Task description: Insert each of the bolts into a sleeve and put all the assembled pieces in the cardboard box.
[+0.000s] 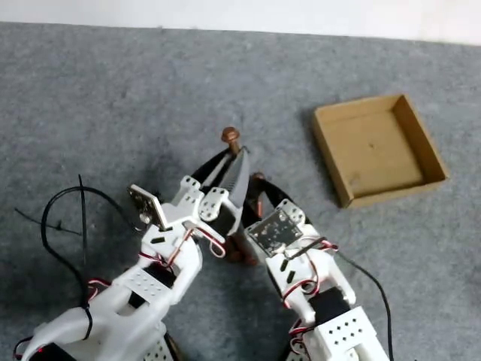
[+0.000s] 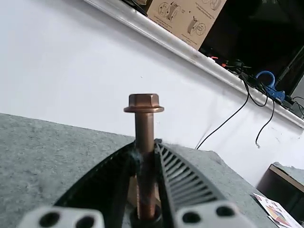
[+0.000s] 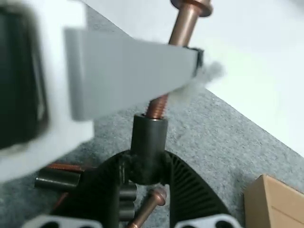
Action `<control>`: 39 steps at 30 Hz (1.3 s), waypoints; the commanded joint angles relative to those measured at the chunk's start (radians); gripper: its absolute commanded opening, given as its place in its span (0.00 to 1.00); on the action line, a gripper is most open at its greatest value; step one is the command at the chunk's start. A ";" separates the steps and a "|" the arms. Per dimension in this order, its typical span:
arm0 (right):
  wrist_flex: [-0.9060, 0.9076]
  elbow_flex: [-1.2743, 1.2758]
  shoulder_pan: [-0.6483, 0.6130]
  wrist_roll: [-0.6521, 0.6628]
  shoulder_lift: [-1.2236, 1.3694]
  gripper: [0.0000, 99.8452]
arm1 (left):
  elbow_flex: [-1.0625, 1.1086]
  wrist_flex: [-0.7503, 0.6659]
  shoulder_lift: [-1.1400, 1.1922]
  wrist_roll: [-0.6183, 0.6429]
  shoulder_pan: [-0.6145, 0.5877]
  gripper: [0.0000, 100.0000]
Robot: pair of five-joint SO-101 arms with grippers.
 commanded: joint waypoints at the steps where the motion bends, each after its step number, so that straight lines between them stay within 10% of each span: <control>1: -0.005 0.114 0.019 0.009 -0.021 0.01 | -0.008 0.005 -0.028 0.003 0.001 0.01; 39: -0.005 0.114 0.079 -0.089 -0.021 0.01 | 0.008 0.196 -0.030 0.000 0.007 0.01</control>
